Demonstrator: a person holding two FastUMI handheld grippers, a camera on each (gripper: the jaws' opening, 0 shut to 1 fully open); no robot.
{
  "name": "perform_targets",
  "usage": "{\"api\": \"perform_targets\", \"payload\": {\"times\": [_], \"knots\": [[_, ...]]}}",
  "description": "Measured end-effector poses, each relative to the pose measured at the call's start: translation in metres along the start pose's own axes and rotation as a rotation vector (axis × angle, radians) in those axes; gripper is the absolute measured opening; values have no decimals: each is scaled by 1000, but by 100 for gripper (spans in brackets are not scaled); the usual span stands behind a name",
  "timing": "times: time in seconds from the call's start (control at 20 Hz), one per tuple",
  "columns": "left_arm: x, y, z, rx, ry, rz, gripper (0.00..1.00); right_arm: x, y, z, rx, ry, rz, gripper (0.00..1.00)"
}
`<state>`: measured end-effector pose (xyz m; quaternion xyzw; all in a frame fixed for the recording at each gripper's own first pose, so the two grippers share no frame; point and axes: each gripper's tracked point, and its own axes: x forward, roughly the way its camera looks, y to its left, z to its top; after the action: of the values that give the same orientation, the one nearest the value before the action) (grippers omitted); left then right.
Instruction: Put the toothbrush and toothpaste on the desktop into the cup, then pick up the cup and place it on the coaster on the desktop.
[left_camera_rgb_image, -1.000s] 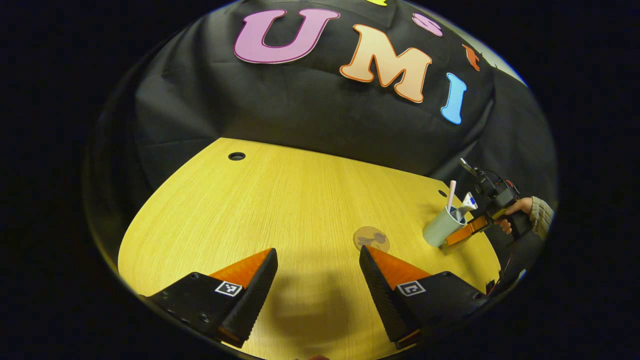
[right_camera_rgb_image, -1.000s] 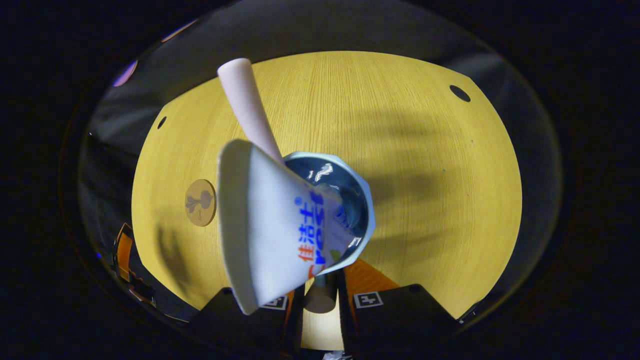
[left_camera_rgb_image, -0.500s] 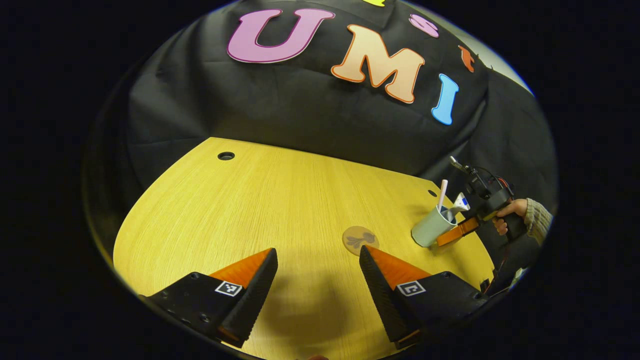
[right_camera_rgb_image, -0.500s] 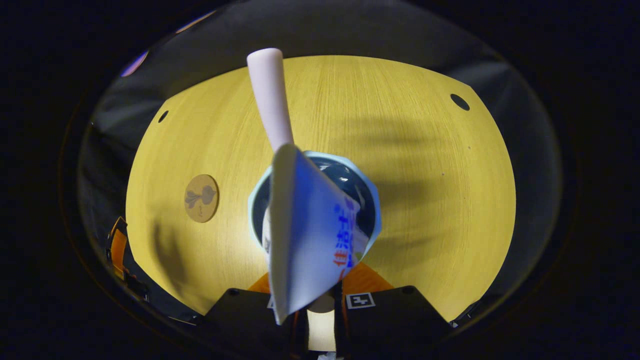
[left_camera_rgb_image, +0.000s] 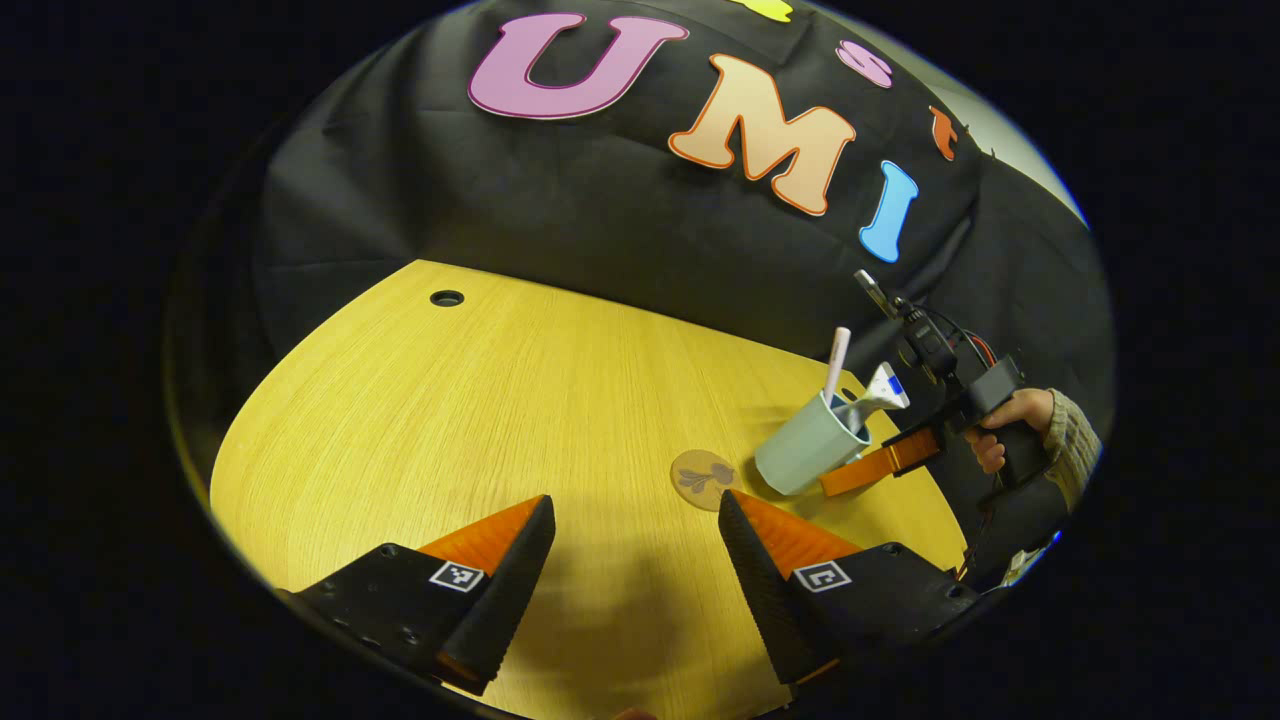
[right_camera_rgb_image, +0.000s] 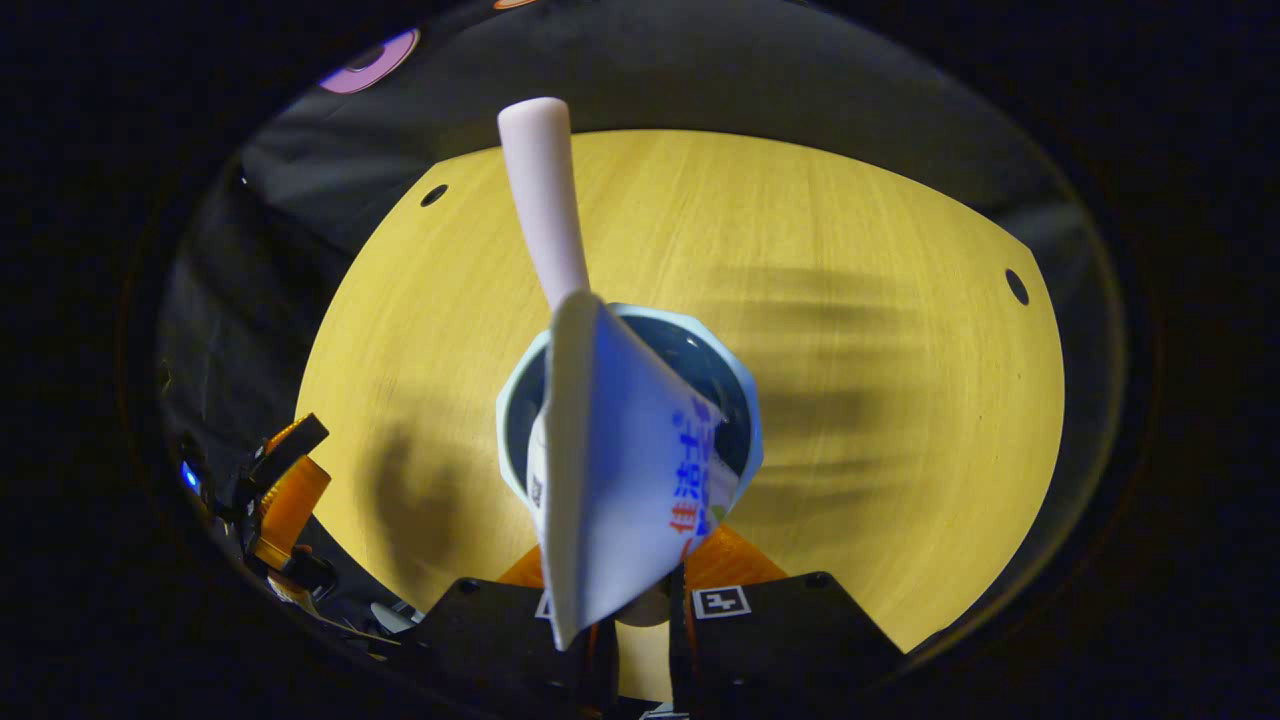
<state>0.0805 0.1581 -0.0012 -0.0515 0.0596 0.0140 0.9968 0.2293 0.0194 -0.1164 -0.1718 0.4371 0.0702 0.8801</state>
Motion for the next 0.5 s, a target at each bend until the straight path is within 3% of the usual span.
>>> {"api": "perform_targets", "payload": {"times": [0.5], "knots": [[-17,47,0,-20,0,81,96,-7,-13,3,-140,41,-24,24]]}}
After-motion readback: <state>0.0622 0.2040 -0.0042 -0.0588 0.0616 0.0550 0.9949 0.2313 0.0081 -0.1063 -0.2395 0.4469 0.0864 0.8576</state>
